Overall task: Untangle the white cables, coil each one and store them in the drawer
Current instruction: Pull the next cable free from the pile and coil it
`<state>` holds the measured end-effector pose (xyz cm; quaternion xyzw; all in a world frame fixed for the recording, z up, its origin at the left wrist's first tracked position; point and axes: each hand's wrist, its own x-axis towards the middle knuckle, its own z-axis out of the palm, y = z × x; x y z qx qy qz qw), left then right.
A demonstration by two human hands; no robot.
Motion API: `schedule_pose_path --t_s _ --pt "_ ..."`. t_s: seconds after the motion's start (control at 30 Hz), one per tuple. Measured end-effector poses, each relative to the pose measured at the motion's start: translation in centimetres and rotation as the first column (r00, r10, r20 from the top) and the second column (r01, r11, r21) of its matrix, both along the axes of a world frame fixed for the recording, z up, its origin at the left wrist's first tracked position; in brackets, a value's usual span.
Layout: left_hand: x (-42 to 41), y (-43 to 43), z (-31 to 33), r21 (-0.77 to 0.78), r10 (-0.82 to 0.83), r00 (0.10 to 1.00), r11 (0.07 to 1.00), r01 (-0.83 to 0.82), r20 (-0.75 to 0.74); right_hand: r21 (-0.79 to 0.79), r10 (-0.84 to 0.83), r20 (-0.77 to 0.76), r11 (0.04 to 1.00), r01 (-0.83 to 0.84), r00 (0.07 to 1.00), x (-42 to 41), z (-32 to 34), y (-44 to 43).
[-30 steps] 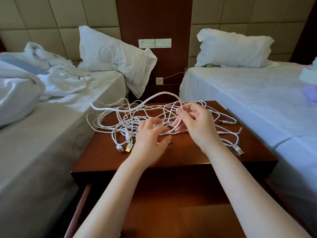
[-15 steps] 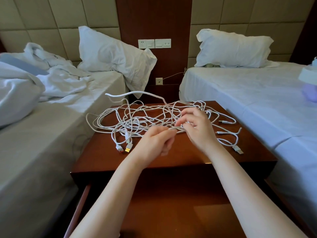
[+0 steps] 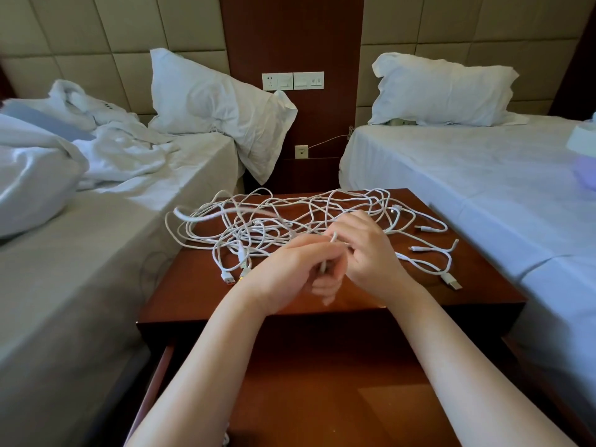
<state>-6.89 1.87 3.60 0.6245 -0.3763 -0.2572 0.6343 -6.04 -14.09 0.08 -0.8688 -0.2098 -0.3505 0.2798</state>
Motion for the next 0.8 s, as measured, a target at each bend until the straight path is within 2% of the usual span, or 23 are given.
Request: schedule_pose_path --t_s 0.17,0.27,0.37,0.43,0.5,0.57,0.67,0.73,0.8 --pt "-0.1 0.1 1.0 -0.256 0.187 0.981 0.952 -0.168 0.054 0.028 0.078 -0.167 0.997 -0.074 0.983 -0.3 -0.3 1.9" --pt "0.2 0.3 1.2 -0.363 0.387 0.921 0.865 -0.346 0.045 -0.023 0.090 -0.261 0.995 -0.100 0.961 -0.1 -1.2 2.4" --pt "0.7 0.2 0.8 -0.449 0.615 0.789 0.702 -0.552 -0.009 -0.009 0.103 -0.407 0.993 -0.117 0.908 -0.4 -0.8 2.9" --pt "1.2 0.5 0.5 -0.478 0.723 0.686 0.574 -0.665 -0.087 0.042 0.145 -0.473 0.989 -0.143 0.869 -0.5 -0.3 2.9" --pt "2.1 1.2 -0.1 -0.478 0.812 0.576 0.468 -0.743 -0.100 0.112 0.190 -0.528 0.982 -0.154 0.828 -0.8 0.2 2.9" --pt "3.1 2.0 -0.9 -0.428 0.891 0.453 0.402 -0.809 -0.020 0.198 0.226 -0.559 0.971 -0.136 0.798 -0.9 0.5 2.7" --pt "3.7 2.7 -1.7 -0.359 0.940 0.263 0.327 -0.874 0.216 0.335 0.297 -0.546 0.934 -0.122 0.783 -1.2 1.1 2.4" --pt "3.7 2.9 -1.9 -0.332 0.905 0.137 0.284 -0.900 0.403 0.450 0.398 -0.521 0.880 -0.154 0.755 -1.5 1.6 2.2" --pt "3.9 3.2 -2.3 -0.317 0.836 0.065 0.276 -0.907 0.544 0.531 0.459 -0.486 0.831 -0.166 0.743 -1.7 2.1 2.0"
